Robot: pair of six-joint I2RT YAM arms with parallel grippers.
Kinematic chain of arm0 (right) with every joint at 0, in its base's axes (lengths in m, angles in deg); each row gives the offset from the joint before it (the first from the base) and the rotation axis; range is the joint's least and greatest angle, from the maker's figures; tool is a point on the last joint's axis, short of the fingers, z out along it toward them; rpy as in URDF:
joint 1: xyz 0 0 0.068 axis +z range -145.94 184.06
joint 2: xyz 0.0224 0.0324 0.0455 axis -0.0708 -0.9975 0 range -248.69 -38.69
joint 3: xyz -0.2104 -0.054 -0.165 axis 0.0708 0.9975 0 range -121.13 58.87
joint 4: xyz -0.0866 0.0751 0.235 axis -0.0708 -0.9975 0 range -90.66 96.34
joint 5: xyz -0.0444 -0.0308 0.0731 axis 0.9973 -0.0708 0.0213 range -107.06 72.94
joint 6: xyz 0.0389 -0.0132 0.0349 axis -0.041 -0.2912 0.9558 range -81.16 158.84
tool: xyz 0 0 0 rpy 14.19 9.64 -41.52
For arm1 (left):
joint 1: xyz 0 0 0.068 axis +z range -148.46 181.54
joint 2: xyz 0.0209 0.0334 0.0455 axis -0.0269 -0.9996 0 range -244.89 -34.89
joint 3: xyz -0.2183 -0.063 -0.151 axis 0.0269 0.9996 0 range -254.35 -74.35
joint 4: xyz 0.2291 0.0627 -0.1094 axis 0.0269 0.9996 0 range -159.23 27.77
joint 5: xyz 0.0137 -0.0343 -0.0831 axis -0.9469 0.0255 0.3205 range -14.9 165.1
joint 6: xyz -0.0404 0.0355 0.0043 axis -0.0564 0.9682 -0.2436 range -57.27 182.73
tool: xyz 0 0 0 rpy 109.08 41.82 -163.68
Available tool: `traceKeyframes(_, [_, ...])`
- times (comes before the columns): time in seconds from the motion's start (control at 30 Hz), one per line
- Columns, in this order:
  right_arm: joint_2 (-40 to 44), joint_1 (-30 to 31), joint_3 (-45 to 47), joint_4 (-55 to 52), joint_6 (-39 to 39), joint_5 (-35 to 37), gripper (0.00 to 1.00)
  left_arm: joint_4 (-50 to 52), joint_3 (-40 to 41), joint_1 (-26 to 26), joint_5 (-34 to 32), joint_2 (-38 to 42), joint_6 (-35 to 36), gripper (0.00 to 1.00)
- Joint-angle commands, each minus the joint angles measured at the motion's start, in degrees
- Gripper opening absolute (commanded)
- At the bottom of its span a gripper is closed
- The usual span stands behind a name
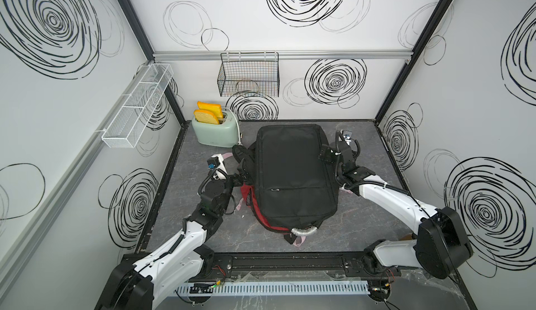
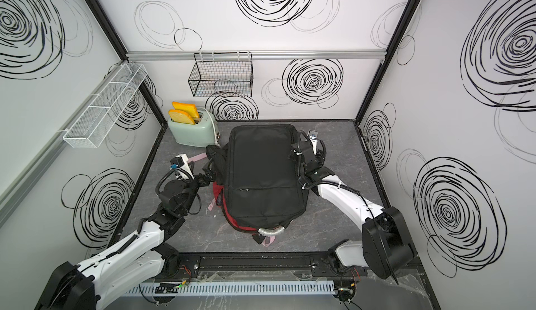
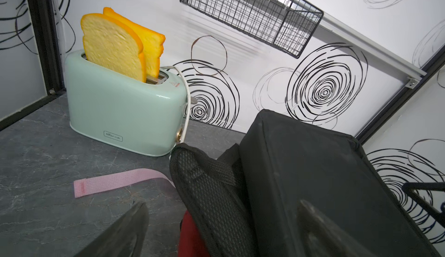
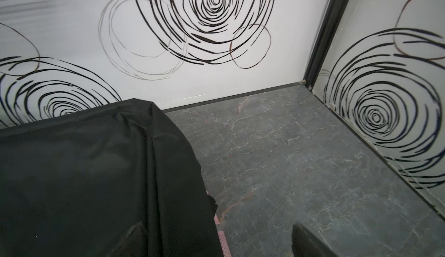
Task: Zip up the backpack
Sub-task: Adjust the backpack on the backpack.
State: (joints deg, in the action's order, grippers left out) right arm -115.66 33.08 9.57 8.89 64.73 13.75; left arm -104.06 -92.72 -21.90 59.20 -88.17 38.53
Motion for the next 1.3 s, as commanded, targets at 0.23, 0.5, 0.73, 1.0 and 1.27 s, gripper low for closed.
traceKeyframes(0.23, [-0.13,0.02,-0.29,2.89,-2.04,-6.00,0.99,-0.68,-1.90,0.35,1.91,-2.74,-1.46,0.98])
traceKeyframes(0.5, [1.56,0.06,0.04,1.15,-1.91,-6.68,0.99,4.22,-4.21,-0.38,-0.23,-3.71,-0.49,0.98])
traceKeyframes(0.73, [7.00,-0.04,3.11,0.66,-2.07,-5.51,0.99,3.39,-4.91,-0.88,1.56,-5.15,-0.50,0.98])
traceKeyframes(1.0, [6.32,-0.02,3.08,-0.26,-2.21,-5.73,0.99,3.67,-5.38,-1.10,2.06,-5.92,-0.67,0.98])
traceKeyframes(1.27, [6.37,-0.21,4.27,0.16,-1.02,-7.98,0.99,3.55,-5.10,-1.10,4.05,-5.17,-0.84,0.98])
